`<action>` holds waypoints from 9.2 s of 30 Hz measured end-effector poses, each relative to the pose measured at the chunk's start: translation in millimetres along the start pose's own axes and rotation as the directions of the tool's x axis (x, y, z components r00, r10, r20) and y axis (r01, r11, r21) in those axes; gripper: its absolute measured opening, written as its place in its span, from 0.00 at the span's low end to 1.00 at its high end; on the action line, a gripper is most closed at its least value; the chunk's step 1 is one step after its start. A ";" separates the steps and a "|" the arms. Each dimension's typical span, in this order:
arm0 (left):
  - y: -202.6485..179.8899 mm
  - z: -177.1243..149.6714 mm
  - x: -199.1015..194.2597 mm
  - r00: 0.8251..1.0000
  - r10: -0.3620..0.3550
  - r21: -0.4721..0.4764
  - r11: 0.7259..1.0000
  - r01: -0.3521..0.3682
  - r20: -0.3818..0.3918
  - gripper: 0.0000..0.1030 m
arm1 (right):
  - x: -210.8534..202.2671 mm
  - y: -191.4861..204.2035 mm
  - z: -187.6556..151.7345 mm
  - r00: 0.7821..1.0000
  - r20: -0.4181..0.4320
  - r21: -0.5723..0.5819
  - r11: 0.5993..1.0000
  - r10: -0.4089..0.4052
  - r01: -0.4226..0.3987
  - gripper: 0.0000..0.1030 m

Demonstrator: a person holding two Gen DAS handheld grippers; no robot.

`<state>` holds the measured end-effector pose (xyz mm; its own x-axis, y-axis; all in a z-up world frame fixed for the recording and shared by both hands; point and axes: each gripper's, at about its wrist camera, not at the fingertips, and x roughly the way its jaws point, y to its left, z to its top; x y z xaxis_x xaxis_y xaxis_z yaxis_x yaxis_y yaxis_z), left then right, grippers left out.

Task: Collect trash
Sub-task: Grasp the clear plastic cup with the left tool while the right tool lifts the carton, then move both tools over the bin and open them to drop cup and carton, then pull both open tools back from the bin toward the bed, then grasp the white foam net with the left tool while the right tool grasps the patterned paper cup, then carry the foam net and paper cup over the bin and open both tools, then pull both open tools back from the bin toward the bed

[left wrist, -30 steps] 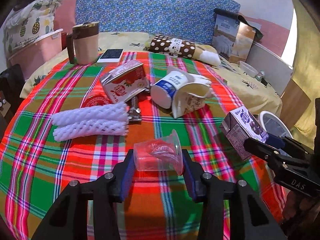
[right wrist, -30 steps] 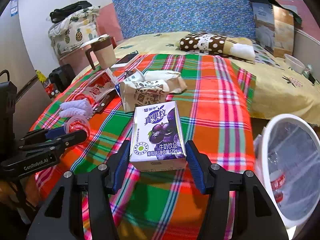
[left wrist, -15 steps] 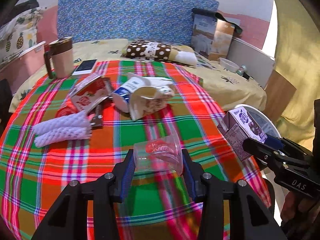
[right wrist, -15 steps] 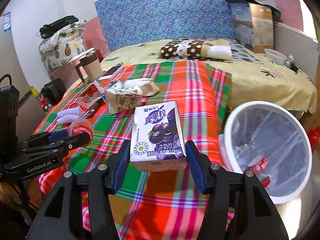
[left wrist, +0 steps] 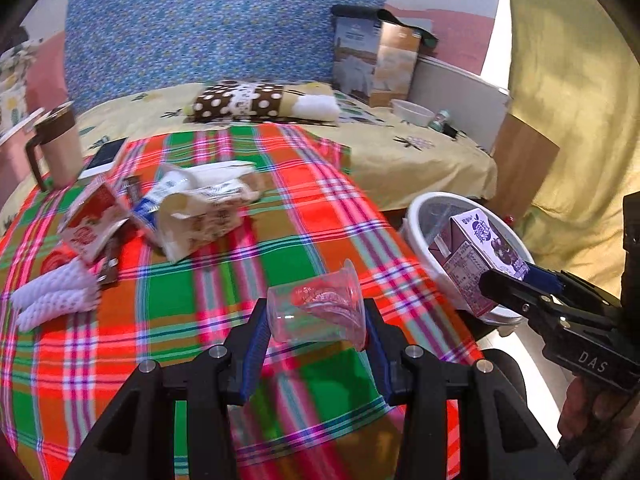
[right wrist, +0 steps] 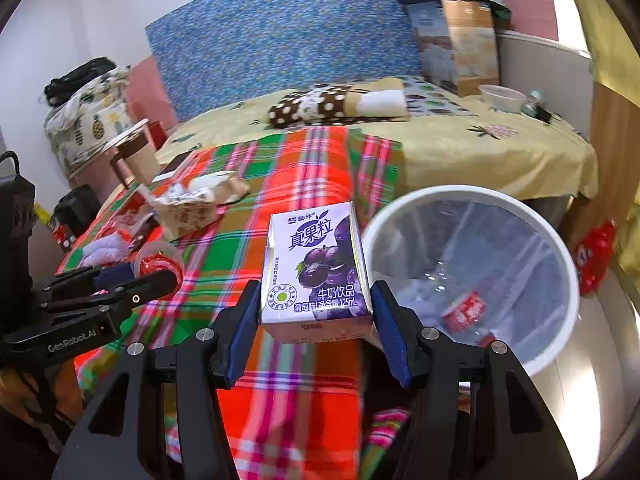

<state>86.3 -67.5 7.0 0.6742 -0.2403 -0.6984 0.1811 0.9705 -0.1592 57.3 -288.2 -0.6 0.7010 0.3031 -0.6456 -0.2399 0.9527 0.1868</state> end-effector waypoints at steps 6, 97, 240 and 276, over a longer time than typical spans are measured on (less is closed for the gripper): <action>-26.5 8.2 15.5 0.999 -0.046 0.043 0.998 0.046 -0.013 0.44 | -4.3 -27.4 -2.3 0.999 -0.002 0.049 0.997 -0.052 0.052 0.55; 6.6 -7.5 -13.7 0.998 -0.033 0.005 0.999 0.032 0.047 0.54 | -0.3 22.5 0.5 0.996 -0.007 -0.027 0.996 0.088 -0.088 0.57; -93.3 56.4 68.1 0.969 -0.237 0.149 0.958 0.245 -0.069 0.08 | -10.6 -72.7 -0.4 0.996 -0.025 0.187 0.978 -0.086 0.089 0.21; -128.7 56.4 102.0 0.953 -0.269 0.185 0.938 0.292 -0.142 0.21 | -14.5 -93.1 -5.1 0.989 -0.046 0.211 0.966 -0.140 0.147 0.33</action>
<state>172.1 -218.0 -4.4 0.4920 -0.4873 -0.7214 0.4994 0.8367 -0.2247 66.0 -381.4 -12.4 0.6962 0.1649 -0.6986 0.0132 0.9702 0.2421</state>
